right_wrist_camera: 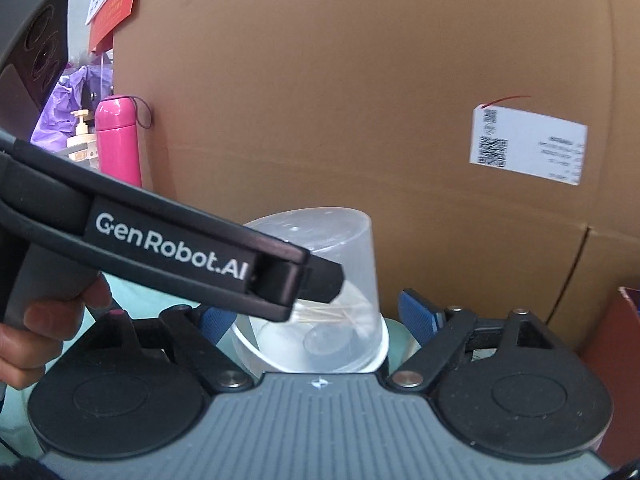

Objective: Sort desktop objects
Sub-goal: 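Close the left gripper on the clear cup of cotton swabs, then lift the clear cup with the left gripper and carry it to the brown box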

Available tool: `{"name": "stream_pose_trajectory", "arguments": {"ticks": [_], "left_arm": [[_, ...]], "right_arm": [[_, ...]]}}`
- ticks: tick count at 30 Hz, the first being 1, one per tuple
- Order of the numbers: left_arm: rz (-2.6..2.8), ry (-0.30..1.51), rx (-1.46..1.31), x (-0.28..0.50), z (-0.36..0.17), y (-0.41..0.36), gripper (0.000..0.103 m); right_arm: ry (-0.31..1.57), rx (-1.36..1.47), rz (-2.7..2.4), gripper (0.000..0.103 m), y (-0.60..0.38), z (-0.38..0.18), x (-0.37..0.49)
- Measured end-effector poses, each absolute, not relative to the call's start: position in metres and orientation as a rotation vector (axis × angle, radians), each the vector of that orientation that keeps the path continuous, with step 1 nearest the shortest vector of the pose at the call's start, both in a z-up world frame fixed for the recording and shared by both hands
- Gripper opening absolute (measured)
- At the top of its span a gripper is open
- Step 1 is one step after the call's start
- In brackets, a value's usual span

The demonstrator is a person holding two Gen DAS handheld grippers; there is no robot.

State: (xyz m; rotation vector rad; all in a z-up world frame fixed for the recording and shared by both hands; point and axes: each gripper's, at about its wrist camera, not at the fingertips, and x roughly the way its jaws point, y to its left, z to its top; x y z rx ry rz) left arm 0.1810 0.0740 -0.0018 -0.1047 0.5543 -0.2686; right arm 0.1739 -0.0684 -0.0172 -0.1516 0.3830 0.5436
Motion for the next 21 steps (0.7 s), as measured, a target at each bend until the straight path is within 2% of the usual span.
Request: {"name": "stream_pose_trajectory", "arguments": {"ticks": [3,7,21], "left_arm": [[-0.276,0.558,-0.108,0.186,0.000,0.074,0.086],[-0.275,0.556,-0.099,0.185,0.003,0.071,0.086],[-0.283,0.432,-0.060,0.144,0.045,0.052,0.086]], "right_arm": [[0.379,-0.155,0.542,0.085,-0.067,-0.016,0.179],[0.401,-0.153,0.551,0.080,-0.066,-0.015,0.182],[0.265,-0.172,0.523,0.080,-0.081,0.022,0.137]]}}
